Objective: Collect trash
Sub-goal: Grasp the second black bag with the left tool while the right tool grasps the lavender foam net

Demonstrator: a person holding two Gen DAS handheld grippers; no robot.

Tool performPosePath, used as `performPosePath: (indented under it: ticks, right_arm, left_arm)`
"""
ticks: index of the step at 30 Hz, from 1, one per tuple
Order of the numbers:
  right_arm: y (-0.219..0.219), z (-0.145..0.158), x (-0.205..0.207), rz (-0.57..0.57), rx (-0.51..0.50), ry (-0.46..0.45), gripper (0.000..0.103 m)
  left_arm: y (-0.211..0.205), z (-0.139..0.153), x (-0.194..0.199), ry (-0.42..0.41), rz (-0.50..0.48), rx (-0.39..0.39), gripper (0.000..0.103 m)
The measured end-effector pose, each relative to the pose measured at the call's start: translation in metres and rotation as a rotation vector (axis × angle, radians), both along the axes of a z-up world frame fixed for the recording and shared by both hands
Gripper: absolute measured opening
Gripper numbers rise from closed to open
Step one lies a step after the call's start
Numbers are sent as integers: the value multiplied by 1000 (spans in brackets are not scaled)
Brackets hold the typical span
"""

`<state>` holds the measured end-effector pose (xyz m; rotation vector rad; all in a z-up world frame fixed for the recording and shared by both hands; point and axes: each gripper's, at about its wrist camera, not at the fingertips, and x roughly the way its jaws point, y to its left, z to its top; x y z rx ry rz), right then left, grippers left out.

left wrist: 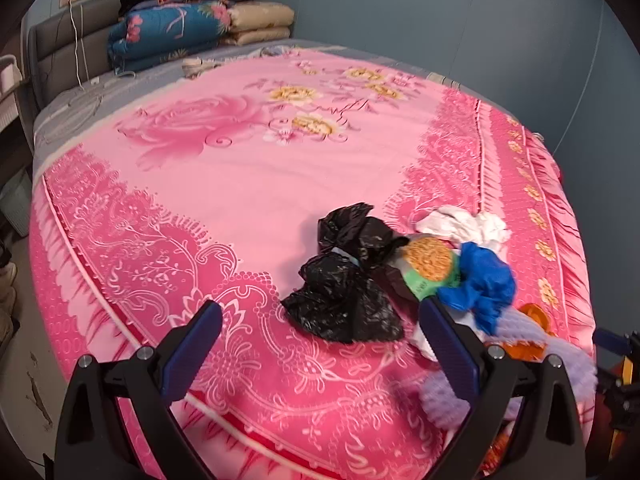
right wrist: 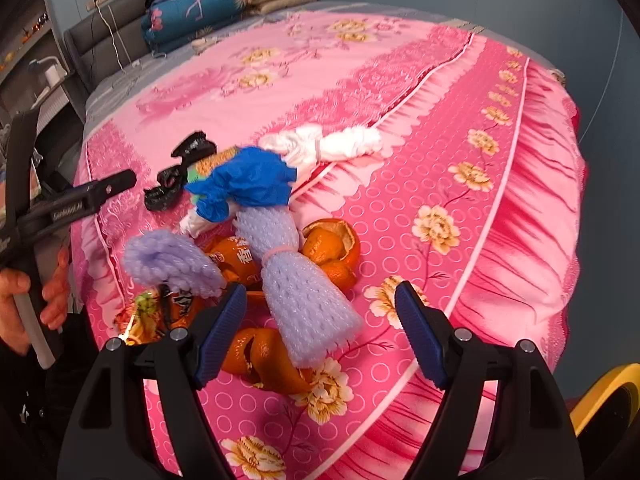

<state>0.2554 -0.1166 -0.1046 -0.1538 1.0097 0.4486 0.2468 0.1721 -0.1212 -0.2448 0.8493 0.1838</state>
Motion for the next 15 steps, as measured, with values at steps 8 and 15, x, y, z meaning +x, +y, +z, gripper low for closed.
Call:
performPosePath:
  ticks: [8,15]
  right_arm:
    - [11,-21,14,20,-43,46,73]
    - [14,-37,19,32,-65,91,73]
  left_arm:
    - [4,-21,33,52,-10,7,95]
    - [2,-35,57,76,-36,-13,95]
